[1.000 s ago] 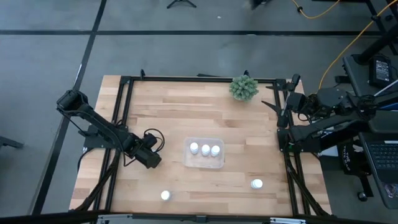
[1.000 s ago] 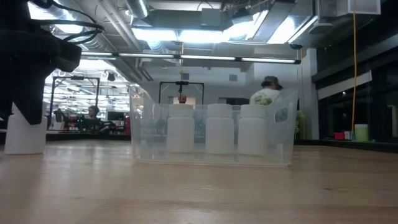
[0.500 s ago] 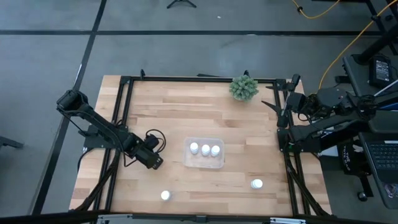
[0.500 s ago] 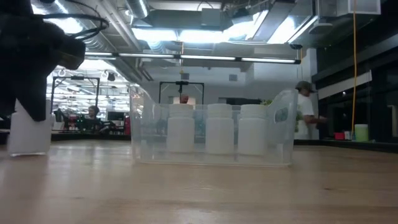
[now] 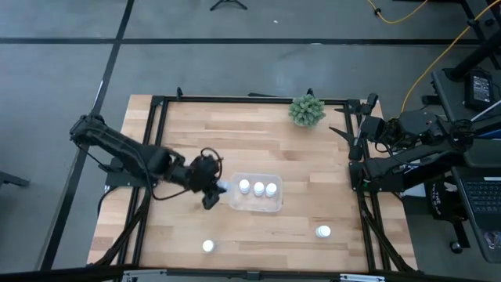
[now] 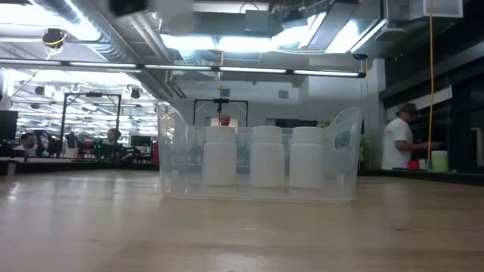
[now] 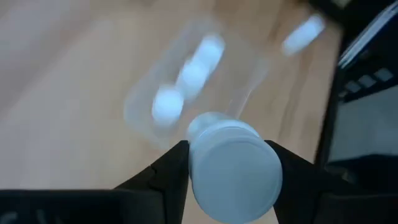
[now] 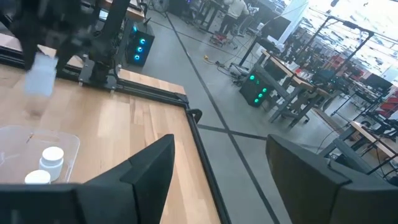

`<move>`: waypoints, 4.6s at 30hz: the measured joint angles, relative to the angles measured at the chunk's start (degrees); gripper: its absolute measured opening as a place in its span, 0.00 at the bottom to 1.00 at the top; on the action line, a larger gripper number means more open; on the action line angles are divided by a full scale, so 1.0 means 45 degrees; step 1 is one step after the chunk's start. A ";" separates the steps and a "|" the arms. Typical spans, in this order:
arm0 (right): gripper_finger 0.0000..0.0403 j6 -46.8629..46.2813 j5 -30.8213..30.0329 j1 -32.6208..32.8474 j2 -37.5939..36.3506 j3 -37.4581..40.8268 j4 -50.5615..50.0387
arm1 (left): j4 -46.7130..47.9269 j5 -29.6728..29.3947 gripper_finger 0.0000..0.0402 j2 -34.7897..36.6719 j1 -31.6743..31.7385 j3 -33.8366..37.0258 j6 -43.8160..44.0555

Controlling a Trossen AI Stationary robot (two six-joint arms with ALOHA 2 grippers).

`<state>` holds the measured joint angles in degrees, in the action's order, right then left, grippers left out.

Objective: Pick and place pill bottles into a basket
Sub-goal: Put the white pill bottle into the transparent bin

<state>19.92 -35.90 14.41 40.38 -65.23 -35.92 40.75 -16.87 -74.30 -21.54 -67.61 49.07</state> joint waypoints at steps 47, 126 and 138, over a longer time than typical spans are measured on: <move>0.63 -0.2152 0.0005 0.0000 -0.0010 0.0000 -0.1880 | 0.1732 0.4768 0.42 -0.6232 0.2210 -0.3373 -0.7958; 0.58 -0.8024 0.1675 0.4215 0.1182 0.0002 -0.4011 | 0.4533 -0.3433 0.57 -0.0248 0.1786 -0.6420 -0.7016; 0.52 -1.4168 0.4866 0.7339 0.4796 0.0002 -0.6299 | 0.2912 -0.4836 0.57 0.3408 0.0595 -0.3950 -0.6870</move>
<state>-43.84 -14.00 47.44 61.96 -65.22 -64.27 53.85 -38.64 -58.97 -18.87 -85.39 18.15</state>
